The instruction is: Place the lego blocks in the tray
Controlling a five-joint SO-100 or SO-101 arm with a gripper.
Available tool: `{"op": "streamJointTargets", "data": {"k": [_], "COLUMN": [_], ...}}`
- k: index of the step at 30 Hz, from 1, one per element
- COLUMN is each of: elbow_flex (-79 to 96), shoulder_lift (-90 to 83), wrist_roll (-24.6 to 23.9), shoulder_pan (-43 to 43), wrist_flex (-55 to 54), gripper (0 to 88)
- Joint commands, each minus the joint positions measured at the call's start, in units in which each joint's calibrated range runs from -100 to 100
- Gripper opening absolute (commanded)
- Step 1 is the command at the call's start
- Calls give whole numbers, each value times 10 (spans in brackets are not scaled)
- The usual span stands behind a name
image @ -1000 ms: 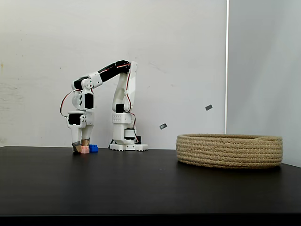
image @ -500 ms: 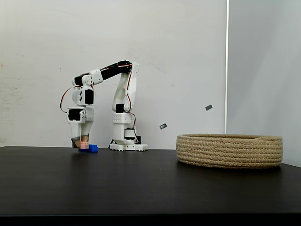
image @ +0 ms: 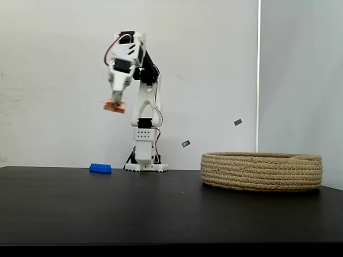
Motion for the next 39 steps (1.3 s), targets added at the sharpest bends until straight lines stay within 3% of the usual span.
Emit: {"op": "streamJointTargets", "data": {"k": [1, 9, 16, 18, 20, 23, 32, 39], "elbow_flex": [-56, -107, -70, -56, -48, -44, -15, 79], "shoulder_lift": [4, 91, 131, 140, 150, 159, 119, 39], "wrist_roll": [15, 44, 55, 57, 56, 53, 55, 88], "shoulder_pan": [-169, -341, -395, -400, -402, -402, -368, -261], "wrist_flex": [-55, -171, -228, -243, -255, -264, -265, -265], "gripper": [0, 0, 0, 60, 204, 286, 304, 283]}}
